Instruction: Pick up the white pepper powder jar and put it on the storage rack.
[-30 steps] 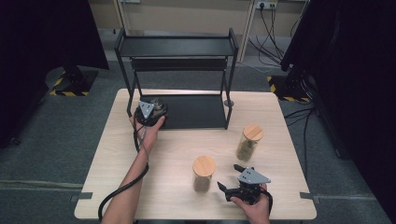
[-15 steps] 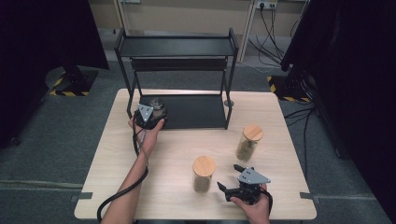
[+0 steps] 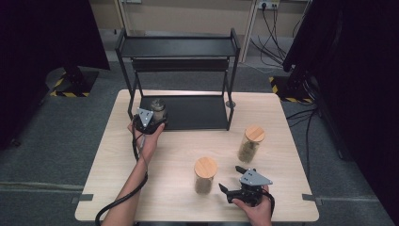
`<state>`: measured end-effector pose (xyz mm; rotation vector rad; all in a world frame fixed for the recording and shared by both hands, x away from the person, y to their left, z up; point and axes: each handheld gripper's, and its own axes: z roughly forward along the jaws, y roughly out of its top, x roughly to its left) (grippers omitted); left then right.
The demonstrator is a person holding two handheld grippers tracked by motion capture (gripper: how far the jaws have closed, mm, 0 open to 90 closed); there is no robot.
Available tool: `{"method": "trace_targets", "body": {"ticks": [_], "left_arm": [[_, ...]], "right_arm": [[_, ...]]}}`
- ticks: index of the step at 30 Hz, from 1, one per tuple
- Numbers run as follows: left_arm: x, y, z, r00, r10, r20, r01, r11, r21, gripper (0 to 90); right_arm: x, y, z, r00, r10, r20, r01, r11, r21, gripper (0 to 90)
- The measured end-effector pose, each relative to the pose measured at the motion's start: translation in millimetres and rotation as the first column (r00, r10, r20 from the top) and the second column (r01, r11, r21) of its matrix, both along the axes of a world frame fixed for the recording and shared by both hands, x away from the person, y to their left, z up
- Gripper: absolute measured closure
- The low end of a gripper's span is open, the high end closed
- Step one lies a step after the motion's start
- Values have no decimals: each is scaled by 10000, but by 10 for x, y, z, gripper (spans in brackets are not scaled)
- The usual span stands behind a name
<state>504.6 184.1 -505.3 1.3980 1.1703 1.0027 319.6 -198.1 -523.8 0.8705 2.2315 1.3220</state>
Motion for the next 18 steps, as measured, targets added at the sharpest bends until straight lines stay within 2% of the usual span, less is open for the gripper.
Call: {"method": "trace_targets", "body": {"ticks": [10, 12, 18], "left_arm": [[-99, 17, 1, 10000, -89, -11, 89, 9999, -87, 147], [-124, 19, 4, 9999, -139, -40, 138, 9997, -226, 145], [-199, 15, 8, 9997, -250, 7, 250, 9996, -154, 143]], "right_arm": [[0, 0, 0, 10000, -4, -6, 4, 10000, -1, 68], [0, 0, 0, 10000, -4, -3, 4, 10000, 1, 68], [0, 1, 0, 10000, -1, 1, 1, 10000, -5, 68]]}}
